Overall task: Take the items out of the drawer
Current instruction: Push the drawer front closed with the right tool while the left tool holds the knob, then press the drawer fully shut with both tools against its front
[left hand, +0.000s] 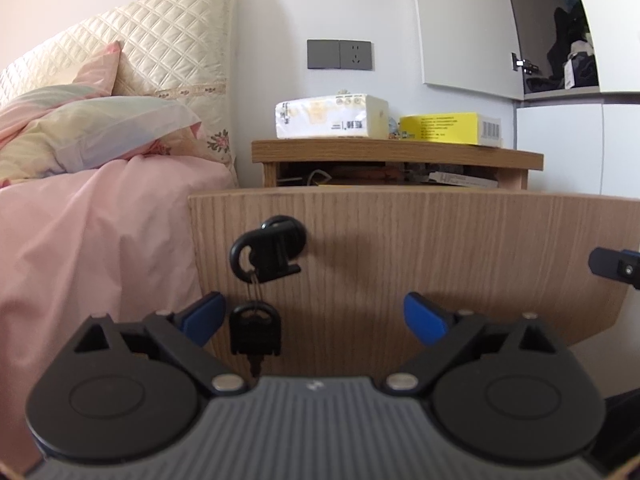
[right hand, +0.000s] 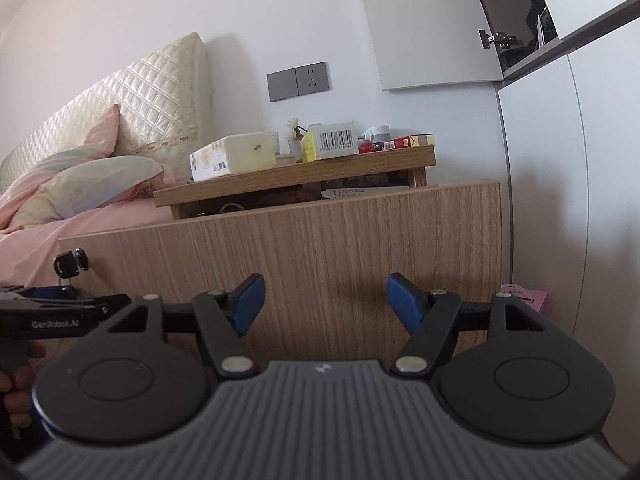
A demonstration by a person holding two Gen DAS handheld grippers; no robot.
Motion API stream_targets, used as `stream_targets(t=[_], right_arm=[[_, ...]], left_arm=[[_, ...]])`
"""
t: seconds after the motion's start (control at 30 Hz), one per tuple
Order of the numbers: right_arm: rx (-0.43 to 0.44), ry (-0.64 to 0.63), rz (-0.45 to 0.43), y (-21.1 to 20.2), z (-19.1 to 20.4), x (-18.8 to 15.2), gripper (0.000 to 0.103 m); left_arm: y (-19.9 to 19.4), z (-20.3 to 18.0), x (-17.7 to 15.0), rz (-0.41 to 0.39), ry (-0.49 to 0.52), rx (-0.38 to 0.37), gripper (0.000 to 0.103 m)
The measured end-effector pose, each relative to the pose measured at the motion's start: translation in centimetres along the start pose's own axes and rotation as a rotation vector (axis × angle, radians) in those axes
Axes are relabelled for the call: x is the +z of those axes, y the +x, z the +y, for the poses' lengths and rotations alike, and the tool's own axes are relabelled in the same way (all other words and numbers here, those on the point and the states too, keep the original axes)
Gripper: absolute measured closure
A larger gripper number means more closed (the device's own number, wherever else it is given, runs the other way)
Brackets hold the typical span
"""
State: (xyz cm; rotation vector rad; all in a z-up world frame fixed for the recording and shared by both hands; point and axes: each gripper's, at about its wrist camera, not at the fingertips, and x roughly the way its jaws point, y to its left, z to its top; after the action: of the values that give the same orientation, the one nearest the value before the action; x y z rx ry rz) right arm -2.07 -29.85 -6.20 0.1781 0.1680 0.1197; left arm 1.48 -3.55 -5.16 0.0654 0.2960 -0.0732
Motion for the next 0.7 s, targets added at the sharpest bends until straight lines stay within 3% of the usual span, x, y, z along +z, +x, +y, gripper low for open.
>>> stream_targets(t=[0.13,0.7], right_arm=[[0.006,0.008,0.006,0.32,-0.13,-0.14,0.036],[0.015,0.022,-0.025,0.32,-0.25,-0.47,0.036]], left_arm=[[0.04,-0.14,-0.29,-0.012,0.008,0.003,0.004],[0.33,-0.11,-0.53,-0.03,-0.01,0.006,0.001]])
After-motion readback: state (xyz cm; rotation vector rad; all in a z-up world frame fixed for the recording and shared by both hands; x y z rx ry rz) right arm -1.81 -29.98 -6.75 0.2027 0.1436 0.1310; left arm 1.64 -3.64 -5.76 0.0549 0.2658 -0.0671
